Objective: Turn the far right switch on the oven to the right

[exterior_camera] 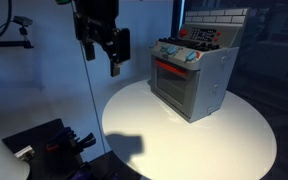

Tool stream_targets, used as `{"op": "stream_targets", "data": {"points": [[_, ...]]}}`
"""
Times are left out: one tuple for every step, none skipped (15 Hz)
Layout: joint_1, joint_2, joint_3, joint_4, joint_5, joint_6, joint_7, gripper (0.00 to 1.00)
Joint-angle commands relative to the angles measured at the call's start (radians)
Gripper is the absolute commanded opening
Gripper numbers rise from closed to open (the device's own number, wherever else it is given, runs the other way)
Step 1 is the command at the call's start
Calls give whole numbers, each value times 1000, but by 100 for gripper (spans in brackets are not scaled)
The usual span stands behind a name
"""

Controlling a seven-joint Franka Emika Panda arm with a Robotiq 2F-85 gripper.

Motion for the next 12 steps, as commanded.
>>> {"op": "stream_targets", "data": {"points": [[2,41,39,67,45,27,34,100],[2,51,51,83,54,43,50,100],[2,62,64,99,60,61,71,100],[4,75,73,116,67,77,89,100],[7,95,80,139,72,86,110,100],[6,110,89,155,73,107,127,100],[4,132,97,178,78,125,149,100],[3,151,103,196,82,141,168,100],[2,176,107,217,88,159,187,100],[1,197,109,235,96,172,200,100],[1,220,111,252,106,191,214,100],[1,241,112,264,116,213,223,100]]}}
